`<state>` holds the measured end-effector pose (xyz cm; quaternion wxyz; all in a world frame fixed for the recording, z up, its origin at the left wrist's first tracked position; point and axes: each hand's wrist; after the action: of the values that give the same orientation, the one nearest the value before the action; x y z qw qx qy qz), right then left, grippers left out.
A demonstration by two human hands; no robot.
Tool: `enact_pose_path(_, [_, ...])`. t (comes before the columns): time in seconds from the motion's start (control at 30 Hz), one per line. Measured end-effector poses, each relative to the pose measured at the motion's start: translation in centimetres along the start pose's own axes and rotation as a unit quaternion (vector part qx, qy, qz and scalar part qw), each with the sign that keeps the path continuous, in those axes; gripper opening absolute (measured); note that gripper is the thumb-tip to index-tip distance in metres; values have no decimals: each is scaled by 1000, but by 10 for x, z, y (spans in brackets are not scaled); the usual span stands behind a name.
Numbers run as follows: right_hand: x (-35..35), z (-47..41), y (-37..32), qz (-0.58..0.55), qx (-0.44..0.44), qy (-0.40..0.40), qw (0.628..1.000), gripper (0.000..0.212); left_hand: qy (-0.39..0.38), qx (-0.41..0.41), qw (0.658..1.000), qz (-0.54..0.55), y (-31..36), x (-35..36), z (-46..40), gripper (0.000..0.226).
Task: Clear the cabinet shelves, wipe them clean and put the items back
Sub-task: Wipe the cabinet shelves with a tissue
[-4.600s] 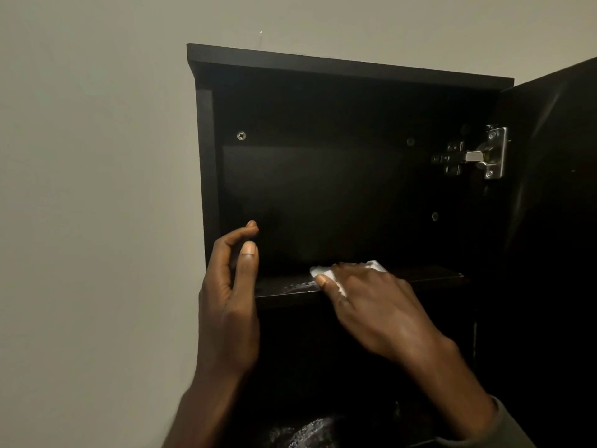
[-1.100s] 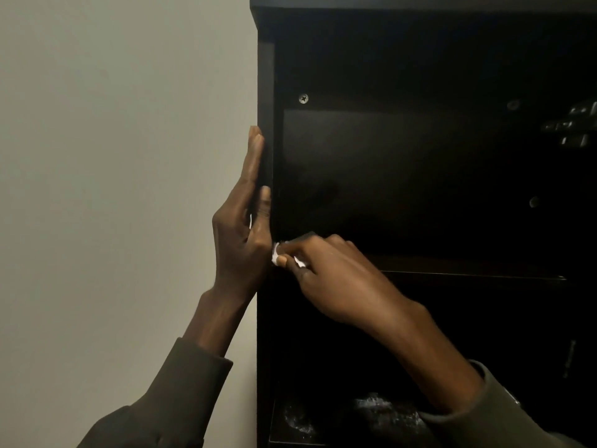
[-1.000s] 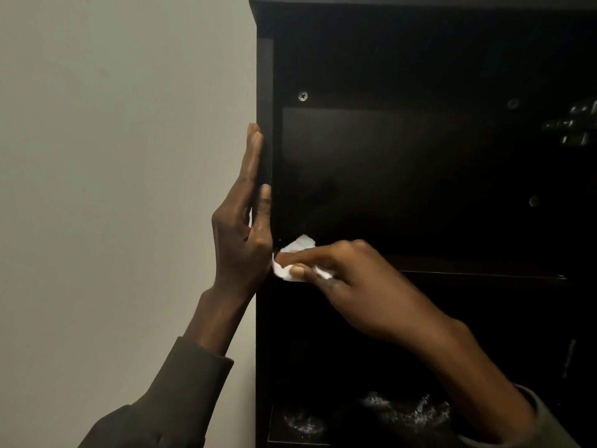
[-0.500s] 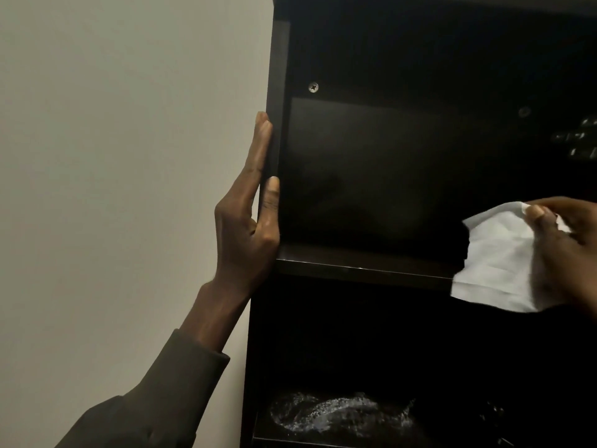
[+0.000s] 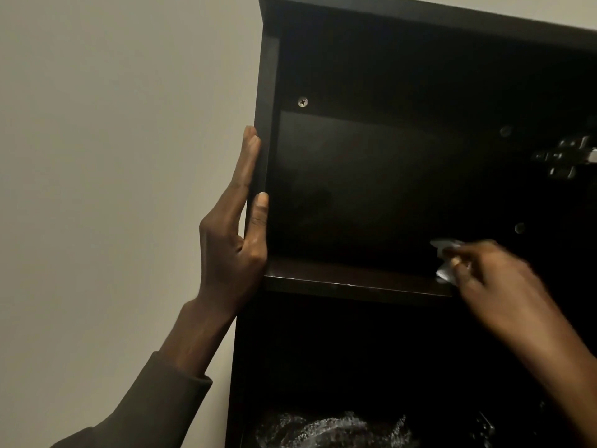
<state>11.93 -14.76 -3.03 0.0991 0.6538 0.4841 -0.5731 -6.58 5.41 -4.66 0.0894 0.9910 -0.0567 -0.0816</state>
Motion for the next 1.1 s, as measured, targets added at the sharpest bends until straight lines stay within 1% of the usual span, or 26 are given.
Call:
enact_pose_path(0.03, [0,0,-2,9,34,-72,997,23,0,1,1000,0,0,0,0,50])
enact_pose_path(0.07, [-1,3,-5,29,50,-117,991,28,0,2,1000,1,0,0,-1,50])
enact_pose_path(0.1, [-2,6,-7,43,58,-138,988,37,-1,3,1000,1,0,1,-2,50])
enact_pose_path(0.17, [-3,9,-10,66,67,-149,984,55,-1,3,1000,4,0,1,-2,50])
enact_pose_path(0.23, [-1,10,-12,99,69,-150,981,61,-1,1,1000,4,0,1,-2,50])
enact_pose_path(0.33, [3,15,-24,153,55,-141,977,58,-2,0,1000,7,1,2,-3,50])
enact_pose_path(0.43, [15,22,-52,169,-10,-158,973,53,-2,-2,1000,10,0,3,-1,50])
enact_pose_path(0.5, [30,21,-74,134,-92,-146,976,49,-3,1,1000,9,-1,2,-1,50])
enact_pose_path(0.6, [60,12,-105,80,-228,-171,955,37,-7,4,1000,1,-1,2,-2,50])
enact_pose_path(0.63, [68,11,-114,73,-270,-164,946,32,-7,2,1000,0,0,2,-2,49])
enact_pose_path(0.7, [80,9,-124,59,-333,-114,934,20,-8,-1,1000,-2,0,1,-1,49])
enact_pose_path(0.77, [87,9,-120,21,-359,-72,930,17,-9,0,1000,-5,0,1,-1,49])
enact_pose_path(0.8, [88,9,-117,-4,-370,-66,927,22,-8,0,1000,-7,0,0,-1,50])
enact_pose_path(0.87, [81,17,-106,-66,-386,-77,917,38,-10,1,1000,-10,0,1,-1,50])
enact_pose_path(0.93, [70,29,-91,-150,-396,-109,899,46,-8,4,1000,-18,0,1,-1,49])
enact_pose_path(1.0, [53,48,-70,-256,-400,-139,869,43,-9,8,1000,-18,-1,0,-1,49])
enact_pose_path(1.03, [44,59,-60,-301,-402,-137,854,40,-10,11,1000,-17,-1,-2,-2,49])
enact_pose_path(1.07, [37,70,-47,-331,-392,-111,851,37,-13,12,1000,-14,-1,-2,-2,49])
enact_pose_path(1.1, [32,77,-34,-352,-368,-66,858,35,-14,13,1000,-14,-1,-3,-2,49])
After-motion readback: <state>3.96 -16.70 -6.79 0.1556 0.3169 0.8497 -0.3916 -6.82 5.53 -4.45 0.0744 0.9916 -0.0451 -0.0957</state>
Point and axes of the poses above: each hand's wrist, its own z-axis away from the middle knuckle, its own x-axis out of the palm, y = z × x, and after that the axes turned 15 degrees about -y, right-handed
